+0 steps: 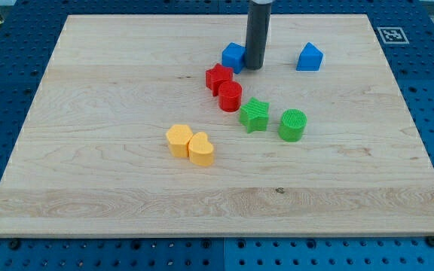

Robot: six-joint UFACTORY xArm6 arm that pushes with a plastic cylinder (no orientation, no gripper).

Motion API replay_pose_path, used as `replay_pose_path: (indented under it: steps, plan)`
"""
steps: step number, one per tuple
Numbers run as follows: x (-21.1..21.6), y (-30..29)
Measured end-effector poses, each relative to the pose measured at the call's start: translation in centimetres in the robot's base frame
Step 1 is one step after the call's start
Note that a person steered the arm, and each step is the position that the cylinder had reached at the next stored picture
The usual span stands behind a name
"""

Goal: Push the blue cube into the red star

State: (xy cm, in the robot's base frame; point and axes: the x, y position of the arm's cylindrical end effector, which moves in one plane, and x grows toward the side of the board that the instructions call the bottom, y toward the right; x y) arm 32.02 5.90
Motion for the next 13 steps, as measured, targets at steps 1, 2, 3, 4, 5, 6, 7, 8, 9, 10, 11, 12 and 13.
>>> replay_pose_path:
  steps: [1, 2, 3, 4, 5, 6, 7, 8, 9, 10, 11, 12, 13]
  plan:
    - [-4.4, 0.1]
    - [-8.3, 0.1]
    - [-10.7, -0.4]
    - [-11.3, -3.9]
    - [-10.6, -4.5]
    - [-8.2, -4.5]
    - [-5.3, -3.7]
    - [-2.5, -3.6]
    - [-0.4, -3.6]
    - [-0.4, -3.6]
    - [-0.4, -3.6]
    - [-0.4, -3.6]
    - [-0.4, -3.6]
